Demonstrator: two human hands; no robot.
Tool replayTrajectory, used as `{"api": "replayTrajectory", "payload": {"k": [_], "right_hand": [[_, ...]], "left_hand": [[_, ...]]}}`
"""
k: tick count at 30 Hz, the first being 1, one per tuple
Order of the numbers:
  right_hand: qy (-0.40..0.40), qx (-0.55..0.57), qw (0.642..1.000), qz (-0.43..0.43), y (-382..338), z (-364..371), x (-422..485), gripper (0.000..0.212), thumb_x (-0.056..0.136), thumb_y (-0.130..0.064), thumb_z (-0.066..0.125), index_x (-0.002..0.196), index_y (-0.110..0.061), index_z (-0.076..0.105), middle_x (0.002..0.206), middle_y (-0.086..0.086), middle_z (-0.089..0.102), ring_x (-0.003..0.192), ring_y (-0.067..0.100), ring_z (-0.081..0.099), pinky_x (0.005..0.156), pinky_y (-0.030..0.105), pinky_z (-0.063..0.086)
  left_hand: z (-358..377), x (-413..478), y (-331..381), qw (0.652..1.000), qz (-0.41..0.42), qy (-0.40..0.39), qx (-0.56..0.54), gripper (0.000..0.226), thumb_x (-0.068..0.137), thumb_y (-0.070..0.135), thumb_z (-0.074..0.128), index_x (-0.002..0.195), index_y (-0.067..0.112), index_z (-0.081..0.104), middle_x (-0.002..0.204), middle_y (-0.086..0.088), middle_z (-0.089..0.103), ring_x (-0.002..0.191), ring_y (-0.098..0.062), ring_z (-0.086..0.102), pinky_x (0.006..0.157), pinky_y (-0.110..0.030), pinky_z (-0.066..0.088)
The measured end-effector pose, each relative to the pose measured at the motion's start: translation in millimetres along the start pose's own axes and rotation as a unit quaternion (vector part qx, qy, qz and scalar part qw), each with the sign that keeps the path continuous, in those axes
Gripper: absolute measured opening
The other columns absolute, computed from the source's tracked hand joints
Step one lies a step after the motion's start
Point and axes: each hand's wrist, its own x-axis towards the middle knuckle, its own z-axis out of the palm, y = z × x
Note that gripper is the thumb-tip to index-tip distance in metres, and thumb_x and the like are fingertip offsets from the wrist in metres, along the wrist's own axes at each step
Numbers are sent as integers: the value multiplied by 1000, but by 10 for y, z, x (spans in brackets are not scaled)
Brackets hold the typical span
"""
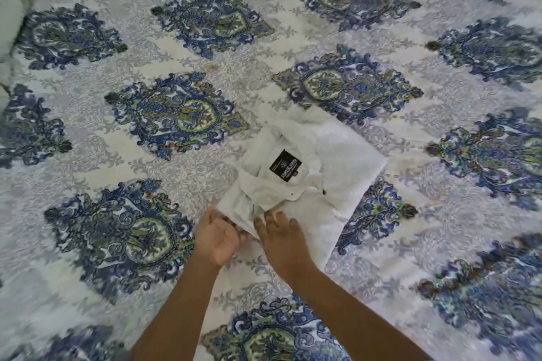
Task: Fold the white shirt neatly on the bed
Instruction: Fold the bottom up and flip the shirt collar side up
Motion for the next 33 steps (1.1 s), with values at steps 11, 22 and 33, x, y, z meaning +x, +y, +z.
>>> {"api": "replayTrajectory", "payload": {"k": [11, 22, 33], "right_hand": [[150, 323, 890, 284, 1783, -746, 569, 47, 89, -22, 57, 134, -13, 44, 137, 13, 45, 128, 32, 39, 101, 41, 36], [-70, 585, 780, 212, 2082, -942, 261, 32, 76, -12, 73, 107, -8, 64, 108, 14, 69, 101, 32, 64, 89, 41, 48], [100, 548, 755, 346, 1342, -120, -69, 31, 85, -17, 66, 112, -4, 55, 104, 10, 60, 88, 23, 56, 81, 40, 48]], "left_hand": [[441, 57, -694, 956, 190, 168, 146, 52, 86, 1, 57, 134, 19, 47, 125, -8, 60, 108, -30, 59, 79, -46, 53], [580, -246, 81, 902, 215, 168, 334, 28, 85, -8, 51, 97, 14, 63, 90, -1, 73, 92, -26, 65, 76, -38, 53], [157, -182, 543, 657, 267, 309, 634, 39, 87, 11, 60, 124, 6, 47, 120, -15, 52, 110, -33, 53, 79, -37, 47]]}}
